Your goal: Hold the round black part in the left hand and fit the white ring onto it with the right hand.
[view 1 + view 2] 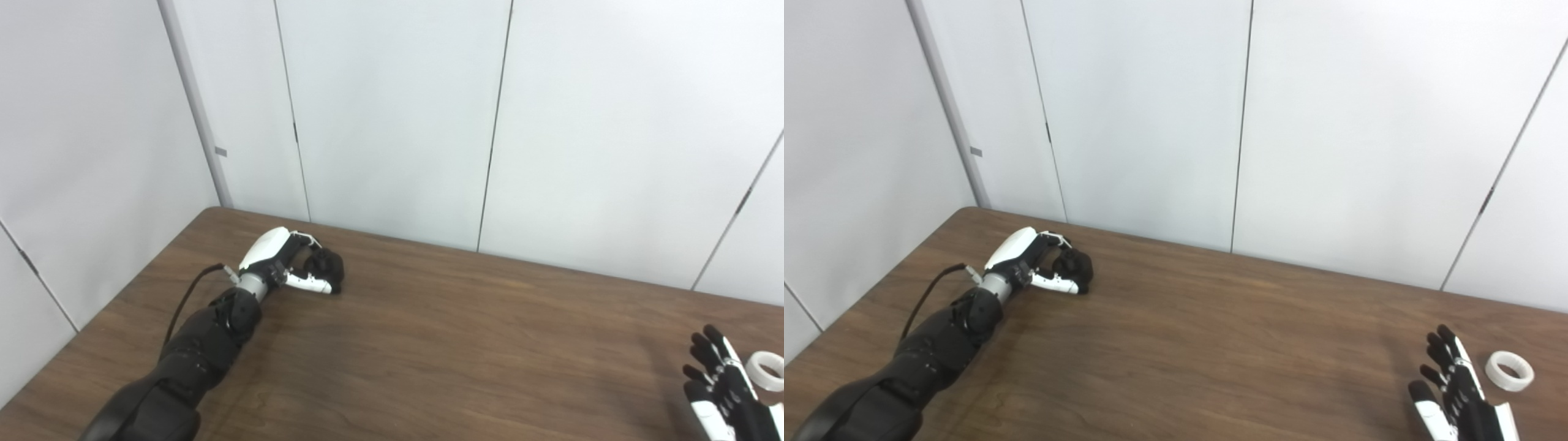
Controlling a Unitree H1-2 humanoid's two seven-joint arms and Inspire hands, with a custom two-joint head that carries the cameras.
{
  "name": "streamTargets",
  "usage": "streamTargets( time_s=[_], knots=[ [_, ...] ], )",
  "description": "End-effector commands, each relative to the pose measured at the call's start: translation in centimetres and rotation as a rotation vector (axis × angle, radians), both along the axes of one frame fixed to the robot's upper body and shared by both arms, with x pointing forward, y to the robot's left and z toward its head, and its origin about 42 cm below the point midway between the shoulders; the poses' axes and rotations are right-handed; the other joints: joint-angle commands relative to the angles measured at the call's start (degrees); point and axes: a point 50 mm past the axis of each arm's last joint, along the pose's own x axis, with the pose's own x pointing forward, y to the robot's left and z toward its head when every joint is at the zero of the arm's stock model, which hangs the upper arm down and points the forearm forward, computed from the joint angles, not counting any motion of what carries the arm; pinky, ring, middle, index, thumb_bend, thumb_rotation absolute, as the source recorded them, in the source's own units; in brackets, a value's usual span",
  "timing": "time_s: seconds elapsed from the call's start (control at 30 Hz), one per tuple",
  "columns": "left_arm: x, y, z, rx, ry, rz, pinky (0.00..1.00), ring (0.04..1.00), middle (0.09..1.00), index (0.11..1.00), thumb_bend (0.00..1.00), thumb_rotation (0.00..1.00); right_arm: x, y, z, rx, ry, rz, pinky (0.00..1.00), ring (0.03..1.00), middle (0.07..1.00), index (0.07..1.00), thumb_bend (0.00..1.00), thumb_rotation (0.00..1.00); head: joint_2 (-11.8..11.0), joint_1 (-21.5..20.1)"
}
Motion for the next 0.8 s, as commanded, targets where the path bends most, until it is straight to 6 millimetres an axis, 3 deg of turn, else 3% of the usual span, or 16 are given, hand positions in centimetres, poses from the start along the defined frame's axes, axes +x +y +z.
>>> streamTargets(
  time_s=[0.0, 0.5, 0.77],
  knots=[
    [1.6, 0.3, 3.1, 0.022, -0.087, -0.019, 1.0, 0.94, 0.742, 0.483, 0.53, 0.05, -2.1, 0.9, -2.9, 0.043, 0.081, -0.028, 0.84, 0.918, 0.92, 0.939, 0.54, 0.76, 0.13, -0.13],
    [1.6, 0.9, 4.9, 0.055, -0.146, -0.077, 1.0, 0.928, 0.724, 0.481, 0.52, 0.06, -2.0, 1.1, -2.4, 0.085, 0.06, -0.036, 0.88, 0.947, 0.941, 0.96, 0.5, 0.74, 0.95, -0.6],
    [0.7, -1.0, 5.7, 0.097, -0.166, -0.221, 1.0, 0.939, 0.731, 0.482, 0.52, 0.05, -1.7, 1.7, -1.5, 0.11, 0.027, -0.019, 0.87, 0.932, 0.943, 0.956, 0.48, 0.71, 1.8, -2.28]
  ],
)
